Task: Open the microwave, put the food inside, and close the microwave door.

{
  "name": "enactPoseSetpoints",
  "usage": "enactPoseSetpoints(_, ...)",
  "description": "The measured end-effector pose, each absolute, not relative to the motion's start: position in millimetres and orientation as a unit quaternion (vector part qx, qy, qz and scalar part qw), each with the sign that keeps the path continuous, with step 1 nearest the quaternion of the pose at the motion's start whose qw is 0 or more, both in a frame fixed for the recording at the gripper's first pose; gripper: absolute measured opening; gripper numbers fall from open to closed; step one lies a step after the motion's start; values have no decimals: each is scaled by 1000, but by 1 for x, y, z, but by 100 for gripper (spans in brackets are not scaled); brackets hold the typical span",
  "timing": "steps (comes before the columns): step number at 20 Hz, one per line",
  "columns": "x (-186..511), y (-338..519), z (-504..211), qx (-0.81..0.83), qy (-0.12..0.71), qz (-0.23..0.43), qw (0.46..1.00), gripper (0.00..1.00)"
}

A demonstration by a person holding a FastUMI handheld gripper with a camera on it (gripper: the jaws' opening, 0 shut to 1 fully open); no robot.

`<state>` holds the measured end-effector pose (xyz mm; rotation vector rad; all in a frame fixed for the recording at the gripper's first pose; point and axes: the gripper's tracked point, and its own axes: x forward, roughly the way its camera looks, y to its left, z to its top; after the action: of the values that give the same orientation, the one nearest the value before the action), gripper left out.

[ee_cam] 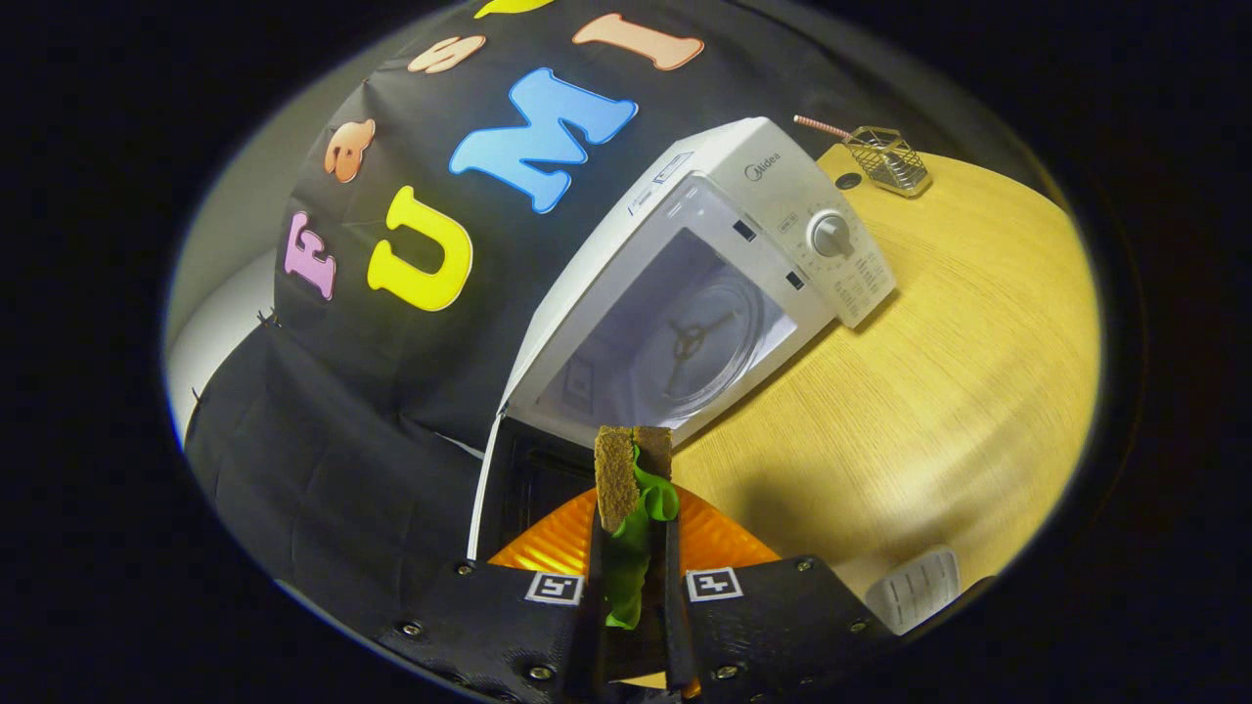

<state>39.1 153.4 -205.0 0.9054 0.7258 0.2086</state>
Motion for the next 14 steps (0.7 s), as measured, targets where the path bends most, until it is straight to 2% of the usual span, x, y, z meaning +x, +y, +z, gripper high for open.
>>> enactPoseSetpoints(14,121,162,-232,477,252,48,841,24)
